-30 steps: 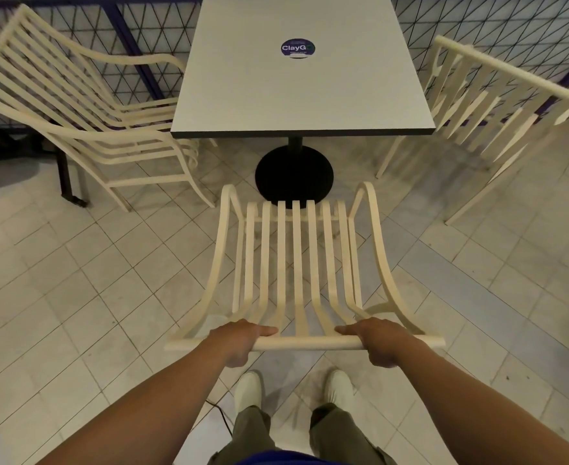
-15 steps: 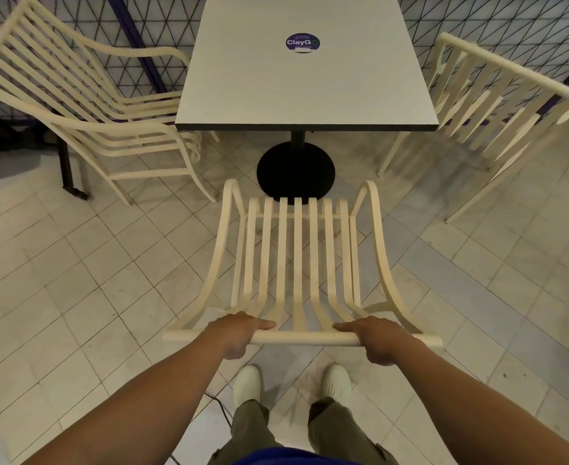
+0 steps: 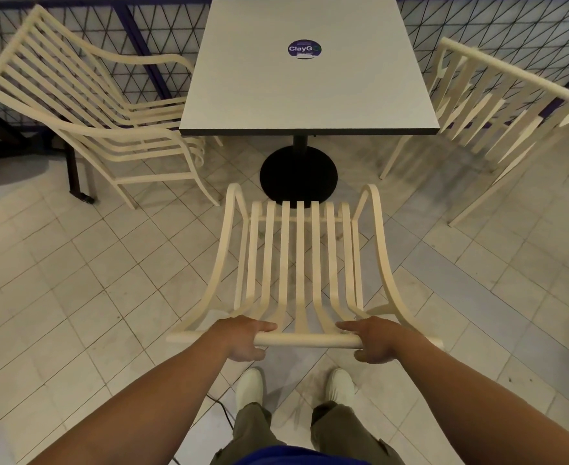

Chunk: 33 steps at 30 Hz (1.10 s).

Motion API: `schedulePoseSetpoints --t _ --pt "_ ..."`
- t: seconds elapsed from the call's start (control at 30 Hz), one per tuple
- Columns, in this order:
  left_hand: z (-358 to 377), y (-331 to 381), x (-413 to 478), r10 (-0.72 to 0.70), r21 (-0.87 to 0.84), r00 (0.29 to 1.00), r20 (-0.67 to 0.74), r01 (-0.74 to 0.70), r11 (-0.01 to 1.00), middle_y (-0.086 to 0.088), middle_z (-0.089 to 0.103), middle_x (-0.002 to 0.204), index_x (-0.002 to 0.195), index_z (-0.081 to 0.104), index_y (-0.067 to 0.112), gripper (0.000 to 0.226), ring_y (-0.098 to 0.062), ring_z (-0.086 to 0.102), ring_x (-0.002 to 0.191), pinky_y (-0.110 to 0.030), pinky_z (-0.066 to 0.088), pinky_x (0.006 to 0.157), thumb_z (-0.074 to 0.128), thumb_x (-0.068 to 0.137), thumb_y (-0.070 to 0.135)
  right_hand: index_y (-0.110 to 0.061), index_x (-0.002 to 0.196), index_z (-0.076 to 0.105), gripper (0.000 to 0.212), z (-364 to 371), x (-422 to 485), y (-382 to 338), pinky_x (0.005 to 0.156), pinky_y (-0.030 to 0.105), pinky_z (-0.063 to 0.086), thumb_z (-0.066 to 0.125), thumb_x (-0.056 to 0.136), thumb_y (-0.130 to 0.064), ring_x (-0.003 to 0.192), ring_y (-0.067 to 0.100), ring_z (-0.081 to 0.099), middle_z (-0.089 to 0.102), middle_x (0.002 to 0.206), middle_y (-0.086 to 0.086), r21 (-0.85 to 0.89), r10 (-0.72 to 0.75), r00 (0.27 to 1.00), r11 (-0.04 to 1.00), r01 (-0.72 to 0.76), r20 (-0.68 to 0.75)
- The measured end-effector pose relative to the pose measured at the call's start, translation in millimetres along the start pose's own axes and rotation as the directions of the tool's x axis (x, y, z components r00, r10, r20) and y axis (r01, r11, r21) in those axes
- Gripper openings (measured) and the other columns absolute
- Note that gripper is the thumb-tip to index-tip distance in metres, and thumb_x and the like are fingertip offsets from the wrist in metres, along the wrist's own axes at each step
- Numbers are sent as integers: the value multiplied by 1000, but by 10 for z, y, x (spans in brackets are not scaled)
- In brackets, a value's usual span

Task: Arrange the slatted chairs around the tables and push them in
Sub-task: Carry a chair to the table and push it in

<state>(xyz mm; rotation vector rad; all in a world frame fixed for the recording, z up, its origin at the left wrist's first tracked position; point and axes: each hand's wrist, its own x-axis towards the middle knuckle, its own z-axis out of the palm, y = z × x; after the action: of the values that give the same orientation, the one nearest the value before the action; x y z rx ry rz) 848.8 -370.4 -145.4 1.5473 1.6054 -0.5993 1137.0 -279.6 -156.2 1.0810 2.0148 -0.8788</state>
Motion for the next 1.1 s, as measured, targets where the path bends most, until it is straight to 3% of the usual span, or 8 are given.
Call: schedulePoseSetpoints --t 0.13,0.27,0.53,0.8,0.97,1.1 --pt "-13 55 -58 -21 -35 1000 -19 20 999 3 50 146 154 23 50 79 -20 53 124 -35 46 97 58 85 69 -40 154 21 82 -94 -4 -4 103 34 42 65 86 -52 122 23 54 46 149 2 20 -53 999 998 53 8" --pt "-84 211 -173 -50 -117 997 -51 44 992 3 41 155 156 23 46 83 -20 45 135 -34 41 104 59 85 71 -37 155 22 86 -201 -61 -31 107 35 36 61 84 -64 133 24 46 37 156 3 38 -80 996 996 79 32" --pt "-170 395 -323 -57 -171 993 -104 39 984 0 33 160 156 29 41 79 -22 40 141 -34 38 109 57 87 70 -32 156 20 79 -302 -207 -238 115 39 25 47 91 -67 145 27 29 24 162 2 98 -120 993 988 119 4" --pt "-161 365 -322 50 -163 991 -124 -70 984 -2 37 159 154 35 39 80 -23 44 138 -35 40 108 59 85 71 -31 156 23 74 -195 -486 -407 115 39 26 47 93 -64 143 27 32 29 160 3 138 19 995 990 -6 -95" --pt "-269 374 -387 138 -89 980 -144 -152 984 4 37 159 153 37 37 82 -21 39 142 -36 37 110 56 83 74 -31 155 25 71 -155 -726 -546 116 39 23 45 94 -62 146 26 28 28 161 1 166 81 980 985 -51 -182" --pt "-412 532 -431 211 -22 968 -134 -216 976 -1 36 160 153 38 32 82 -23 38 143 -38 37 111 55 85 75 -35 153 29 74 -111 -931 -455 116 43 26 48 90 -68 144 27 31 30 160 1 257 165 957 961 -101 -240"
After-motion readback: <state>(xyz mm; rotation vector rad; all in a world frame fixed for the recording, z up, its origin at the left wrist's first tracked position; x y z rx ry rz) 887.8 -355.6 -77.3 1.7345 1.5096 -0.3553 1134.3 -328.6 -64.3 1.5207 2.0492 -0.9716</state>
